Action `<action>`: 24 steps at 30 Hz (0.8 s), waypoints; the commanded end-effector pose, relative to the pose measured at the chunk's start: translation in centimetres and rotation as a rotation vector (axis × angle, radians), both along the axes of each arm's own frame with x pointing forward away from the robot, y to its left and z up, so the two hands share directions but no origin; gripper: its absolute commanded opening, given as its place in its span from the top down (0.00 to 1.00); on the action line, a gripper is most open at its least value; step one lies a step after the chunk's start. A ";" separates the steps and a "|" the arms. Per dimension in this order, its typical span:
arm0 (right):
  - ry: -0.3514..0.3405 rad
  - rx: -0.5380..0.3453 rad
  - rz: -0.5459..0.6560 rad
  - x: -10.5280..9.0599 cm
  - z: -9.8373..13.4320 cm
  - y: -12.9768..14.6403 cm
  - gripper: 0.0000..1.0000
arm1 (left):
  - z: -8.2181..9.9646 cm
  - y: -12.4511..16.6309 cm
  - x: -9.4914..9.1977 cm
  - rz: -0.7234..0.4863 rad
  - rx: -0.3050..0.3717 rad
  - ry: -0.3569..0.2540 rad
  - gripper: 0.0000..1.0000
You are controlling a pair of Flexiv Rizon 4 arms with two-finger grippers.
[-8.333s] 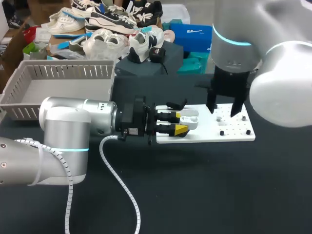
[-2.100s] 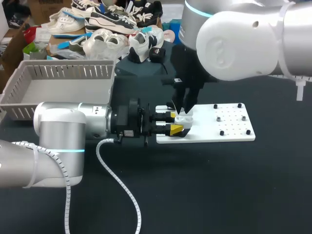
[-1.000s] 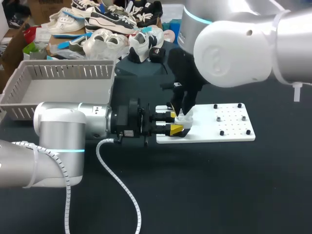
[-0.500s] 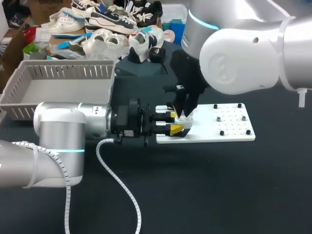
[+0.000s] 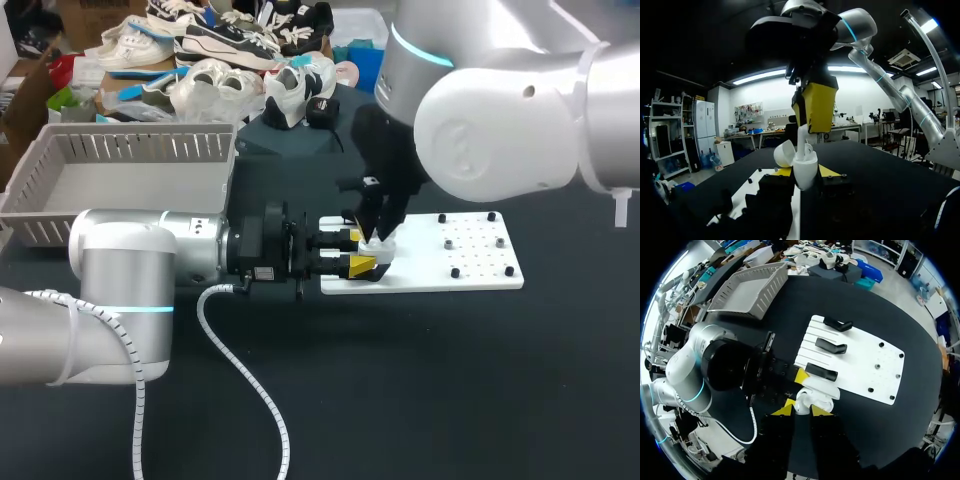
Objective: Pick up each earbud case from the left stands, insert the matching earbuds, close the lid, and place the case in the box.
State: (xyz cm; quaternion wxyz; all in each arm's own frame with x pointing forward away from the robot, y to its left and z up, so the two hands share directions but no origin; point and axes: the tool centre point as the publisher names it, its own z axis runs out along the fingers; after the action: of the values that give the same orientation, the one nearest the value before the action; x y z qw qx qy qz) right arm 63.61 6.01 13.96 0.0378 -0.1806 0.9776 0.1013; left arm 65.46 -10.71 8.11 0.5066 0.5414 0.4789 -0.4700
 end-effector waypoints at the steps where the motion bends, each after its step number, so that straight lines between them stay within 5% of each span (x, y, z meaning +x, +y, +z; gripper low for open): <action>1: -0.005 0.003 0.000 -0.2 -0.1 0.0 1.00 | 0.0 0.0 -0.2 0.006 -0.002 -0.002 1.00; 24: 0.037 -0.002 -0.002 0.4 -1.3 0.1 1.00 | 0.0 0.0 -0.2 0.006 -0.002 -0.002 1.00</action>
State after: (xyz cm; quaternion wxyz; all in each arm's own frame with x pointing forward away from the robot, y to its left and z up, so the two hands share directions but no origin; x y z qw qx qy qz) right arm 63.46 5.87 12.85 0.0255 -0.1771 0.9782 0.1052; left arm 65.45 -10.74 8.06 0.5064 0.5414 0.4790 -0.4701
